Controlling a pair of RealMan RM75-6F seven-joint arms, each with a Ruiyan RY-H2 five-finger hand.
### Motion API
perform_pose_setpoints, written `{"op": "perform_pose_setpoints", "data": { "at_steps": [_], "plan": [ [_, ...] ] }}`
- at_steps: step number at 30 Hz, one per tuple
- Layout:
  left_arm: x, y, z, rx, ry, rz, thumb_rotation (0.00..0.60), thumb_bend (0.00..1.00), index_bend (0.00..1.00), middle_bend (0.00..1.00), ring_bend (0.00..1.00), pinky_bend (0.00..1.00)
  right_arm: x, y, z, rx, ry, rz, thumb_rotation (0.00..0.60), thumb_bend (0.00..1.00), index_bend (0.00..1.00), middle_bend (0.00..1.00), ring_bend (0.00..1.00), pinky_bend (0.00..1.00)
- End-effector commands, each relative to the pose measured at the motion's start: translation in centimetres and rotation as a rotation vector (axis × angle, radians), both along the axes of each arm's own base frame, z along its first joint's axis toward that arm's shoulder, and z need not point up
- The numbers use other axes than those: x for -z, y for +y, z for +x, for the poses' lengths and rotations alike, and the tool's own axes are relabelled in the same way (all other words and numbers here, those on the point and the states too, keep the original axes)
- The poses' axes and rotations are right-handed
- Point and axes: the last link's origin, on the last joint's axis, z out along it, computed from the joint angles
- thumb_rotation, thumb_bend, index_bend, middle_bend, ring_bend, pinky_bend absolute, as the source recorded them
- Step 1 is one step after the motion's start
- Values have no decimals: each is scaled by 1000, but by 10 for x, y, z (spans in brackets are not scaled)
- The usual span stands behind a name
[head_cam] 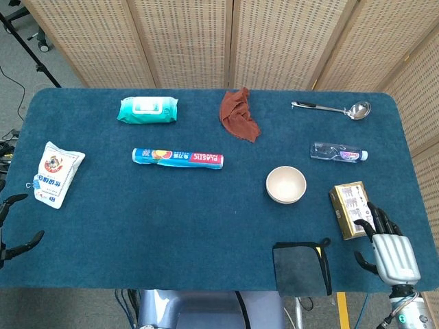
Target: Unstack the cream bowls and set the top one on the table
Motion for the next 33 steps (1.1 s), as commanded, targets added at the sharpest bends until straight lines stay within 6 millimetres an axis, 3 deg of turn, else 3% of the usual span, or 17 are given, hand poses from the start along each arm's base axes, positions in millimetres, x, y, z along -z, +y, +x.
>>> {"op": "perform_pose_setpoints", "data": {
  "at_steps": [1,11,18,27,33],
  "plan": [
    [1,1,0,-1,2,-5,600,177,264,0,0,50,8,-19,3,-36,-8,13,600,311,253,0,0,207],
    [-1,1,0,-1,0,-4,600,176,264,0,0,50,53,-77,19,-142,-9,95,600,311,253,0,0,207],
    [-3,3,0,-2,-5,4,600,176,264,0,0,50,80,-107,33,-193,-5,121,600,311,253,0,0,207],
    [-5,4,-2,-7,-6,7,600,177,264,0,0,50,90,-130,43,-217,16,119,600,311,253,0,0,207],
    [-4,4,-2,-3,-6,7,600,177,264,0,0,50,92,-134,48,-228,28,124,600,311,253,0,0,207]
  ]
}}
